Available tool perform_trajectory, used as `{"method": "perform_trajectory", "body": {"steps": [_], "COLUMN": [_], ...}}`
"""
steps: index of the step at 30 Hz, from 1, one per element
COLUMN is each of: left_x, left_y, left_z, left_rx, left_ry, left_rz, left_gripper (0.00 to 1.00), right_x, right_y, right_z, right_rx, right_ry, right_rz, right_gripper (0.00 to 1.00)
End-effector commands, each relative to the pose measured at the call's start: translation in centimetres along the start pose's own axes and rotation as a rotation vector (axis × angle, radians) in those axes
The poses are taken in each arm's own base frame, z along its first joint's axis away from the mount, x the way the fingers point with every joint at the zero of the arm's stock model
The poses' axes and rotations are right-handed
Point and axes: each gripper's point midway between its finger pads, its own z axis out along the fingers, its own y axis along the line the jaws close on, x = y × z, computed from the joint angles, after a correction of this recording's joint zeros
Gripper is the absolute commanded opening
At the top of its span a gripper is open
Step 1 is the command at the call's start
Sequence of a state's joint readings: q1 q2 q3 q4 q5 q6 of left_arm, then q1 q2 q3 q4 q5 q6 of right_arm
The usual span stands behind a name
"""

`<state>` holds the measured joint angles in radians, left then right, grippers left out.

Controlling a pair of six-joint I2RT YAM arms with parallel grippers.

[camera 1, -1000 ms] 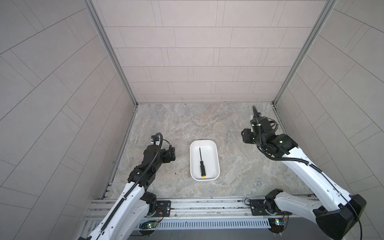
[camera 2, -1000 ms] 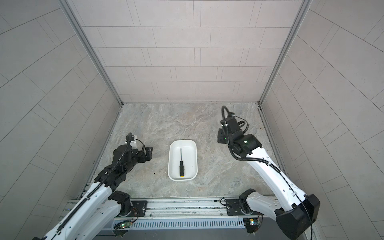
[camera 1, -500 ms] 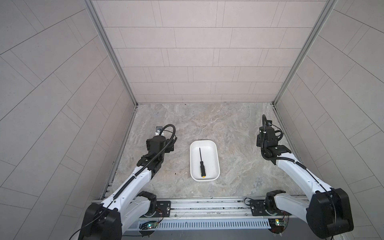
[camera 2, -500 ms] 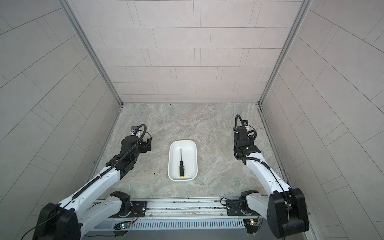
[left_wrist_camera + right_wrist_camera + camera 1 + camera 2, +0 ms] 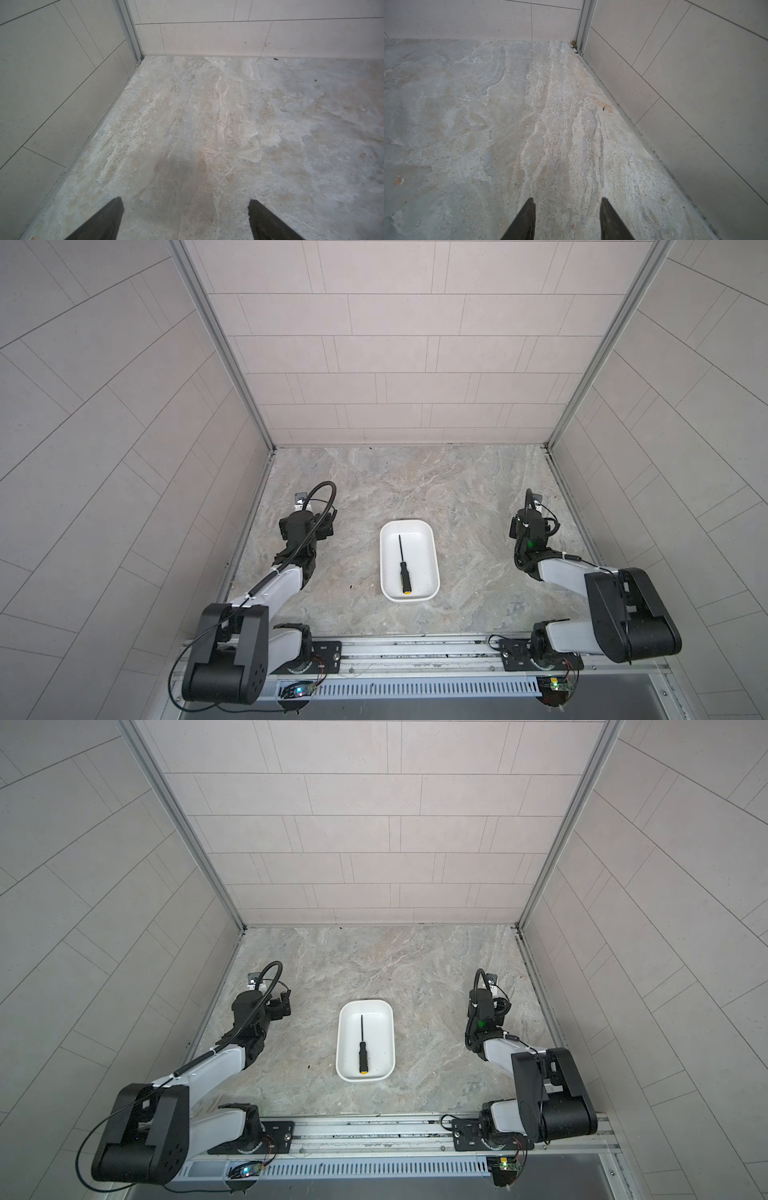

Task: Put the screwdriver in the bin
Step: Reset both arms

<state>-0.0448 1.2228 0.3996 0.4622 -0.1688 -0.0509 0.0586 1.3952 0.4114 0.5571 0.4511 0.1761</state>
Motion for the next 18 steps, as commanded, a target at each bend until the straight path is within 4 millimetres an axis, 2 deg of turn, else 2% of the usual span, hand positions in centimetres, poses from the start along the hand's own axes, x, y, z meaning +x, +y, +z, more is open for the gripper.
{"method": "perform_trajectory", "body": {"steps": [1, 7, 18], "left_x": [-1.3, -0.5, 1.1], "left_y": [-0.7, -0.5, 0.0], "left_z": [0.5, 1.8, 4.6], "left_rx": [0.047, 0.042, -0.003], "left_ry": [-0.06, -0.042, 0.002], "left_rz": [-0.03, -0.023, -0.032], "left_gripper": [1.0, 1.0, 1.0], "right_x": [-1.7, -0.9, -0.8], "right_y": [0.8, 3.0, 3.2], "right_z": [0.6, 1.0, 1.0], "right_rx": [-0.014, -0.121, -0.122], "right_ry": [-0.056, -0.074, -0.074], "right_rz": [0.018, -0.033, -0.039], "right_gripper": [0.44, 0.44, 0.48]}}
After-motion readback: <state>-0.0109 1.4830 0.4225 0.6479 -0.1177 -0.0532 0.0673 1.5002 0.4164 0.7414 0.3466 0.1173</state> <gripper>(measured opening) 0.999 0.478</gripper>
